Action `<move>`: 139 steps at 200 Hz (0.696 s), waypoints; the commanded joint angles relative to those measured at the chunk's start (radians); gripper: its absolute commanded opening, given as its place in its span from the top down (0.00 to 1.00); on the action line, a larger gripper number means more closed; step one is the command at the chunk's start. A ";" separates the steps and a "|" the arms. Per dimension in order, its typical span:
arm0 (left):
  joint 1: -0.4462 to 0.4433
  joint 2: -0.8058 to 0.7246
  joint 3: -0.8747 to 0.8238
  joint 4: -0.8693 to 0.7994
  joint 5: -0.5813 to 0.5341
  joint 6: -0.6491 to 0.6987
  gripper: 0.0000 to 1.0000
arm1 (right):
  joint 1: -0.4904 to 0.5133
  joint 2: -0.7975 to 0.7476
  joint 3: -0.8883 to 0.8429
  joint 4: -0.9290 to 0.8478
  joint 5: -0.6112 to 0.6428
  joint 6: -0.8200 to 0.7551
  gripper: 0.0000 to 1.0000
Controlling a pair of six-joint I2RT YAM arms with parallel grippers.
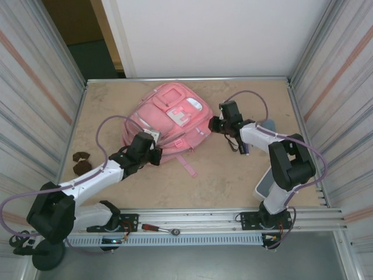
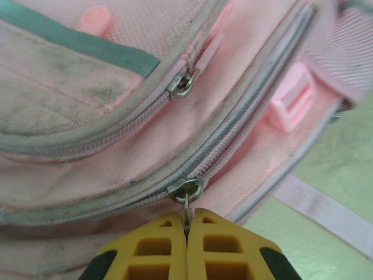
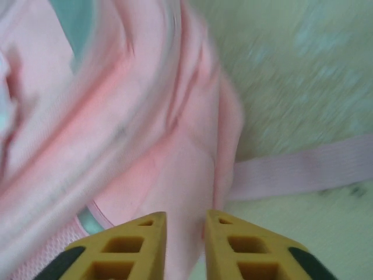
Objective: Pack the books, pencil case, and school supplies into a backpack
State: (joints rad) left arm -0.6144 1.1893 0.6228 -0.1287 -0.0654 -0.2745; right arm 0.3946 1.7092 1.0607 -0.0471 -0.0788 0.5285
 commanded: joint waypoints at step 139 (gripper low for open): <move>-0.139 0.084 0.065 0.102 0.060 -0.049 1.00 | 0.272 -0.058 -0.371 0.511 -0.255 0.419 0.27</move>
State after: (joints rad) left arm -0.7330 1.2778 0.6697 -0.0582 -0.0124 -0.3233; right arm 0.6506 1.5864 0.6449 0.3077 -0.2905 0.8845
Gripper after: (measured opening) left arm 0.063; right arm 0.743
